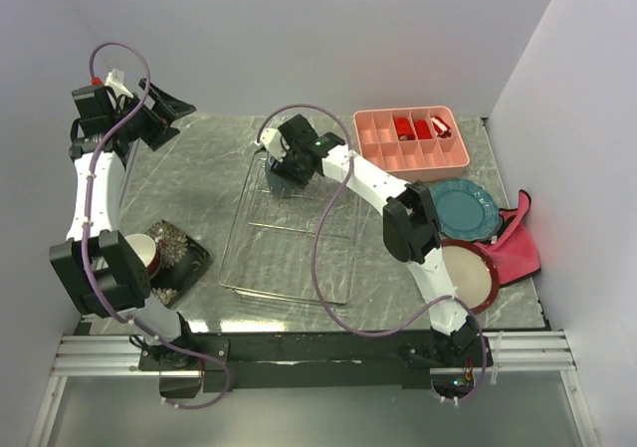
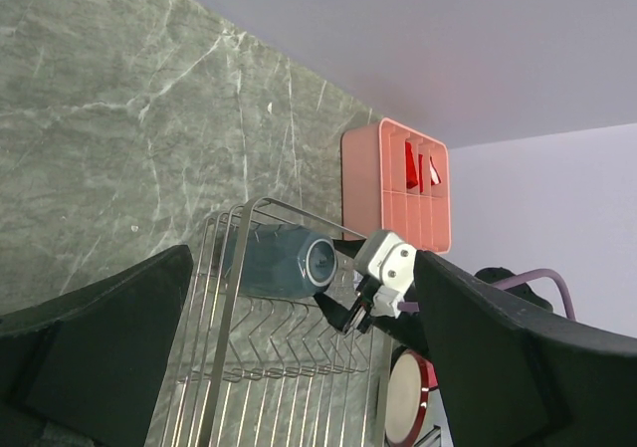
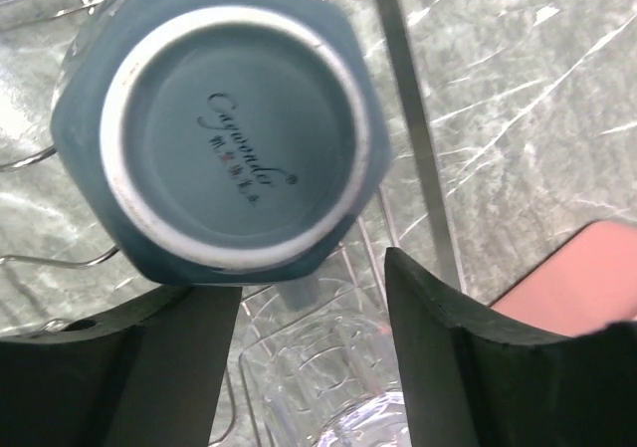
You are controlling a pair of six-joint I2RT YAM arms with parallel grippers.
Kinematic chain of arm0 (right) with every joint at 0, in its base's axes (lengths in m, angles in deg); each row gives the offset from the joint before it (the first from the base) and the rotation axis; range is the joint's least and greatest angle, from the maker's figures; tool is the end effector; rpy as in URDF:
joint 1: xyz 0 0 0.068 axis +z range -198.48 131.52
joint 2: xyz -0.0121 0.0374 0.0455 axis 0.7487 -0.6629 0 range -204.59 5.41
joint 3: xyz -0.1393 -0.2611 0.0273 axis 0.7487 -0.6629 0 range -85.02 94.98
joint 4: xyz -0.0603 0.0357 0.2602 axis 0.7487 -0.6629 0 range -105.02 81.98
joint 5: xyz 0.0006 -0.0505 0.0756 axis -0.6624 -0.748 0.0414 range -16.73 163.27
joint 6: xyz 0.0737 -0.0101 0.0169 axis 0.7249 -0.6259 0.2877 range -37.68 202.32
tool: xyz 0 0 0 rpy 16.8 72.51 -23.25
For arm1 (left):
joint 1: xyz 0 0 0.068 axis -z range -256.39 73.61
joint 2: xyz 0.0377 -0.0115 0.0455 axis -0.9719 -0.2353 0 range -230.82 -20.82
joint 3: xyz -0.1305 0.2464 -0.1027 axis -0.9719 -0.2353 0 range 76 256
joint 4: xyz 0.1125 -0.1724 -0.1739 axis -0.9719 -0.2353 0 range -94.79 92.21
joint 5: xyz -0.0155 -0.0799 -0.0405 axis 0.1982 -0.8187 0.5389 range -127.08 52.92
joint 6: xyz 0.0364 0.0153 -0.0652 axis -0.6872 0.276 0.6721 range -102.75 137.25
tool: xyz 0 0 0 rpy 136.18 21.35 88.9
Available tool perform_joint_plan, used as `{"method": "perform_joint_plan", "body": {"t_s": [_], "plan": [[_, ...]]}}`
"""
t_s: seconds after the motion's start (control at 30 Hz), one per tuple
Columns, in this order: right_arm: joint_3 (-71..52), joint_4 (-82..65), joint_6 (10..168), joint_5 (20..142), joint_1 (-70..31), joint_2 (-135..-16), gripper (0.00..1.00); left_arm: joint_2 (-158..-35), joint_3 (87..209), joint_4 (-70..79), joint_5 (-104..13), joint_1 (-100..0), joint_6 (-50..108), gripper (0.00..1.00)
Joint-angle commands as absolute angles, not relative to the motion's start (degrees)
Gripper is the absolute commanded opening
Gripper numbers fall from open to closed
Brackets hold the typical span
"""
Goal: Load the mixed dishes into the dish rack
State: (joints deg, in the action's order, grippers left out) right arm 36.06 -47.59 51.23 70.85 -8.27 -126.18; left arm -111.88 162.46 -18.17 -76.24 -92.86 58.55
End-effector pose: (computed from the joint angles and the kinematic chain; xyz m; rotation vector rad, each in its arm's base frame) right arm 0.4302 0.3600 0.2361 -1.4092 1.9968 0.0191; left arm 0.3909 0.0730 0.3896 -0.5633 1.9496 -0.9586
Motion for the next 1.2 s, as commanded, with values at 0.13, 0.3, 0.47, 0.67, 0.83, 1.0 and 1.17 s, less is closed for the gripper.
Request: {"method": "perform_joint_plan", "body": {"t_s": [0.13, 0.3, 0.47, 0.67, 0.83, 1.0, 1.17], "plan": [[35.5, -52.8, 54.2, 71.1, -7.7, -119.0, 0.72, -112.1, 166.8, -18.2, -76.0, -92.9, 53.6, 1.00], [33.1, -55.9, 54.9, 71.9, -7.7, -112.9, 0.77, -112.5, 172.9, -25.4, -71.6, -92.9, 43.6, 1.00], [33.8, -62.2, 58.2, 74.7, -8.5, -109.3, 0.79, -109.3, 172.9, -32.2, -69.3, -92.9, 30.8, 0.99], [31.8, -61.1, 62.3, 80.7, -10.4, -103.5, 0.79, -100.9, 165.4, -43.7, -65.4, -92.0, 7.6, 1.00], [36.2, -62.1, 64.0, 83.0, -13.8, -105.3, 0.80, -94.6, 160.8, -55.3, -57.0, -92.0, -6.1, 0.96], [38.6, -59.8, 72.6, 86.4, -20.8, -105.1, 0.80, -90.0, 157.0, -60.8, -51.5, -91.7, -16.4, 0.96], [36.4, -60.2, 73.4, 90.7, -26.3, -102.4, 0.80, -88.5, 150.7, -62.2, -45.4, -90.9, -18.4, 0.94]]}}
